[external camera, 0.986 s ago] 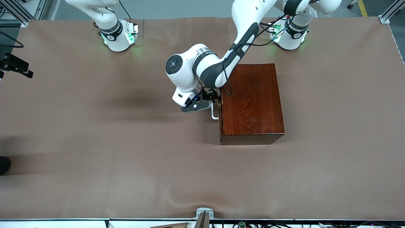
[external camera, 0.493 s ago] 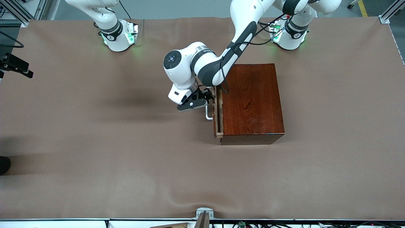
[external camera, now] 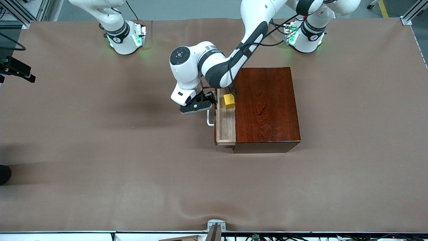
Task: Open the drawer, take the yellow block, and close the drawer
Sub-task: 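Pull the drawer out of the box with the left gripper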
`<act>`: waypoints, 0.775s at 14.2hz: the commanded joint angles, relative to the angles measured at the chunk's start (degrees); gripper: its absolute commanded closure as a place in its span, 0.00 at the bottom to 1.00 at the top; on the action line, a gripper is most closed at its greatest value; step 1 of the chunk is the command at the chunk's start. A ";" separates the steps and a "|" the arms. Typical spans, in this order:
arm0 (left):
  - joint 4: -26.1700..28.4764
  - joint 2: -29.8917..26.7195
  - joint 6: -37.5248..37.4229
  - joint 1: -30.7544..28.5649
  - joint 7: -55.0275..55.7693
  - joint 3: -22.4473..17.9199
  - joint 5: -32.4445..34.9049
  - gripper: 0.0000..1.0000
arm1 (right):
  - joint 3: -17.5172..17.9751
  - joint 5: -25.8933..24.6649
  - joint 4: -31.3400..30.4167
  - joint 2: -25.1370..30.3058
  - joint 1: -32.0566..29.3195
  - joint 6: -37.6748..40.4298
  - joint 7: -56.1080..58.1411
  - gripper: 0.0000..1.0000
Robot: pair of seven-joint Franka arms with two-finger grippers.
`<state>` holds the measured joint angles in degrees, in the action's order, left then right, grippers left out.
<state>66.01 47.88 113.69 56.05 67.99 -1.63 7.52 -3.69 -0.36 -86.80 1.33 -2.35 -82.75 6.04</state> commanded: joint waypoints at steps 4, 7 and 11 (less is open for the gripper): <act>-3.17 2.22 3.38 0.46 2.32 0.58 -1.36 0.00 | 0.61 -0.87 1.18 -0.10 -0.64 0.14 0.99 0.00; -3.17 2.39 4.61 0.46 3.38 0.40 -2.51 0.00 | 0.70 -1.30 2.42 -0.89 -0.47 0.14 1.08 0.00; -3.17 2.39 5.66 0.46 3.55 0.49 -2.59 0.00 | 0.61 -4.47 2.16 -2.20 -1.17 -3.55 0.99 0.00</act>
<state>65.96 48.19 118.01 56.10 70.23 -1.27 6.13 -3.67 -3.24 -85.84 0.69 -2.35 -85.32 6.23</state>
